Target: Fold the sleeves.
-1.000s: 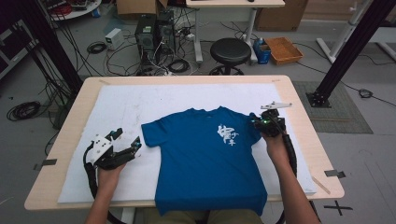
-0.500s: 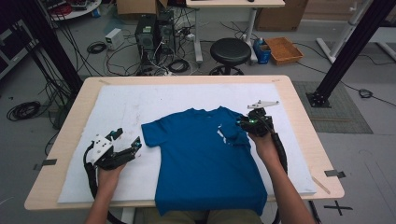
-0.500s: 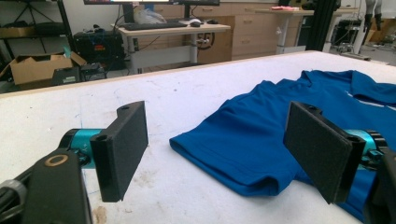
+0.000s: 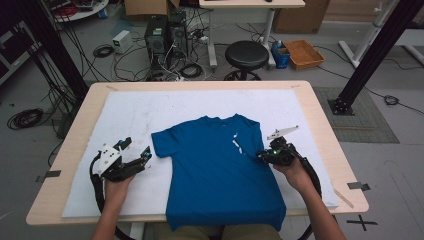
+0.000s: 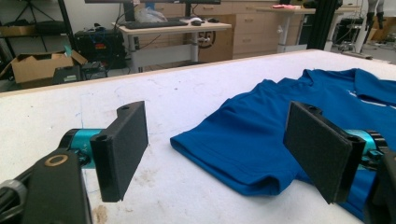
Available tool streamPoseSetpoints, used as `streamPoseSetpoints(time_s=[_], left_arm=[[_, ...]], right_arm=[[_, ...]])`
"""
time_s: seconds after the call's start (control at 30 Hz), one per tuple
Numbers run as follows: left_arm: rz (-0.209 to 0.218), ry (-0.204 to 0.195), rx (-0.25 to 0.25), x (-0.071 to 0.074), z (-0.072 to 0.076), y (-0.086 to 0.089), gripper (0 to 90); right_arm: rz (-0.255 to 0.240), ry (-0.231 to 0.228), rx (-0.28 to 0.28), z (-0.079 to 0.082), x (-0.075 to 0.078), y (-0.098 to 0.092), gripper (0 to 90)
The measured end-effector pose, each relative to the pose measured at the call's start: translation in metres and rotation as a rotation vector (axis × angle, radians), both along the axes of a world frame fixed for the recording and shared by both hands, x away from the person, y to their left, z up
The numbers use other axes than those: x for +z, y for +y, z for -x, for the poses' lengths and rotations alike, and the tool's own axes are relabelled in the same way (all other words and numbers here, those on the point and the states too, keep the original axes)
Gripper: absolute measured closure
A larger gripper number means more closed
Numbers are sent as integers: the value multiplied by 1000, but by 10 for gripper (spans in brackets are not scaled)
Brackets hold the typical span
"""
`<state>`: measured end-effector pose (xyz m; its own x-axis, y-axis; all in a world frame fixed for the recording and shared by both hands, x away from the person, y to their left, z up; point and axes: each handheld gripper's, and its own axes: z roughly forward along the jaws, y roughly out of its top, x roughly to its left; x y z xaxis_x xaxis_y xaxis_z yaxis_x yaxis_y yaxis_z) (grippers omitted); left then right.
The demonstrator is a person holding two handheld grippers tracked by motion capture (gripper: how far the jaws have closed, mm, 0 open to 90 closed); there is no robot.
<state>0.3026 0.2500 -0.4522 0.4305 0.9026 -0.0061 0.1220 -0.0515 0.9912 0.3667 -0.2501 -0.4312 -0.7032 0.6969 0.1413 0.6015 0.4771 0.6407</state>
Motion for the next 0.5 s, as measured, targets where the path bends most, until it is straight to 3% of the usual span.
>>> streamPoseSetpoints(time_s=[0.1,0.13,0.17,0.2,0.23,0.27,0.3,0.33,0.37,0.4,0.43,0.5], left_arm=[[0,2,1,0,0,0,219],[0,3,1,0,0,0,219],[0,3,1,0,0,0,219],[0,3,2,0,0,0,219],[0,3,2,0,0,0,219],[1,4,2,0,0,0,219],[0,4,3,0,-1,0,219],[-3,7,4,0,0,0,220],[-3,7,4,0,0,0,221],[-6,16,6,1,-1,-1,221],[-6,16,6,1,-1,-1,221],[-4,30,10,1,-2,-1,228]], right_arm=[[14,5,17,1,-4,0,845],[-1,-17,9,2,-4,-2,690],[-1,-17,9,2,-4,-2,690],[-60,-60,-5,4,0,-6,607],[-60,-60,-5,4,0,-6,607],[-132,-120,-63,5,5,-16,516],[-132,-120,-63,5,5,-16,516],[-144,-171,-136,7,10,-27,432],[-144,-171,-136,7,10,-27,432],[-149,-223,-202,9,12,-38,320],[-149,-223,-202,9,12,-38,320],[-186,-264,-261,13,13,-54,239]])
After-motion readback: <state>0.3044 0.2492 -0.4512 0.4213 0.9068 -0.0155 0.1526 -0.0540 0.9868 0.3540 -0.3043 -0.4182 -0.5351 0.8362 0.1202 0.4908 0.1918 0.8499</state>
